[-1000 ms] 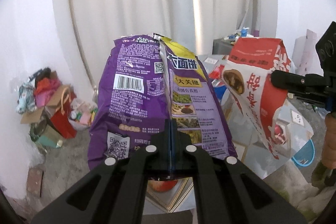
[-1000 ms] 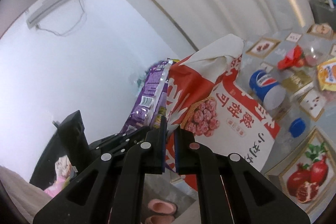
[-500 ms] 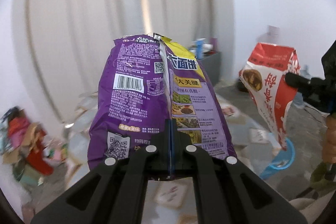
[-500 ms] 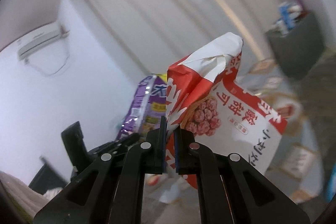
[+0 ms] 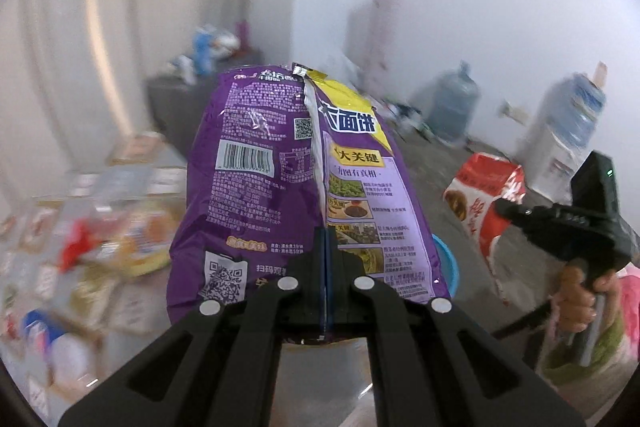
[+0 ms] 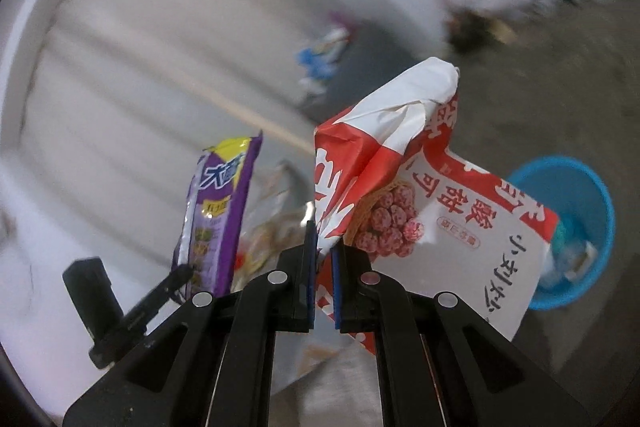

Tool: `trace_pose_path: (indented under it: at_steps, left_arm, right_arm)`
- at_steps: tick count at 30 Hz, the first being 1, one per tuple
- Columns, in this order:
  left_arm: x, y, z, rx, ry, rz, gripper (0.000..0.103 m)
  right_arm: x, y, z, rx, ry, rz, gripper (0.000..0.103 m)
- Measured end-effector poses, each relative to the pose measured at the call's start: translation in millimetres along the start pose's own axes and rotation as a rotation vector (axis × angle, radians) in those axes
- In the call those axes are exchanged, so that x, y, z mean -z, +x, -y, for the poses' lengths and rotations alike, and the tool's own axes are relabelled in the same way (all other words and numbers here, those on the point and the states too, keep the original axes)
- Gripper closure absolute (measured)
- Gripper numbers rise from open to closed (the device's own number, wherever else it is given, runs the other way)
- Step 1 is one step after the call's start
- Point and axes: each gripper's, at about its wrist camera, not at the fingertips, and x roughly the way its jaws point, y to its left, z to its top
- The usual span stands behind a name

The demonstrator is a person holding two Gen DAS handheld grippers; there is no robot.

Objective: Collect trash
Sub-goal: 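Lift both bags and carry them over the blue wastebasket, then open both grippers to drop the bags into the blue wastebasket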

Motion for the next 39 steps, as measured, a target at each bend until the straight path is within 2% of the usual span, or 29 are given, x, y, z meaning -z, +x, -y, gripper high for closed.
trace_pose_path:
  at_steps: [2, 4, 8, 11, 13, 14, 17, 23, 26, 29, 37, 38, 39]
  left_arm:
    - [-9.0, 35.1, 15.3, 0.042, 0.015, -0.07, 0.103]
    - [-15.5, 73.8, 33.8, 0.07, 0.029, -0.14, 0.103]
    - [-20.9, 117.2, 65.7, 0.084, 0.072, -0.188, 0.103]
    - [-25.0, 146.3, 75.9, 0.101, 0.066, -0.237, 0.103]
    - [-22.1, 158.8, 78.6, 0.103, 0.065, -0.265, 0.103]
    - [-20.6, 165.7, 79.5, 0.105, 0.064, -0.277, 0.103]
    - [-20.3, 178.6, 87.7, 0.109, 0.059, -0.301, 0.103]
    - [-16.5, 201.0, 102.3, 0.118, 0.073, -0.337, 0.103]
    - [-11.4, 212.0, 110.3, 0.122, 0.077, -0.36, 0.103]
    - [-6.0, 224.3, 115.8, 0.112, 0.089, -0.387, 0.102]
    - [13.7, 294.3, 129.0, 0.072, 0.073, -0.546, 0.101]
    - [16.5, 300.3, 131.8, 0.063, 0.085, -0.568, 0.097]
    - [19.8, 308.6, 138.1, 0.049, 0.111, -0.596, 0.086]
  right_arm:
    - [-5.3, 7.7, 28.5, 0.012, 0.08, -0.006, 0.098]
    - [-16.0, 20.9, 64.4, -0.013, 0.184, -0.03, 0.098]
    - [-25.7, 41.6, 114.2, -0.005, 0.315, -0.055, 0.097]
    - [-25.3, 64.4, 140.1, -0.012, 0.394, -0.081, 0.091]
    - [-22.3, 72.8, 154.9, 0.013, 0.433, -0.098, 0.067]
    - [-21.9, 73.6, 162.6, 0.032, 0.448, -0.103, 0.051]
    - [-14.8, 67.1, 158.0, 0.037, 0.461, -0.109, 0.049]
    - [-10.2, 48.4, 145.5, 0.048, 0.461, -0.062, 0.043]
    - [-9.1, 50.5, 155.8, 0.024, 0.481, -0.058, 0.038]
    - [-6.9, 54.1, 164.0, 0.059, 0.503, -0.064, 0.032]
    - [-5.0, 49.7, 173.3, 0.1, 0.525, -0.044, 0.032]
    - [-5.9, 48.6, 172.8, 0.104, 0.521, -0.041, 0.032]
    - [-7.0, 47.3, 171.9, 0.11, 0.515, -0.036, 0.032]
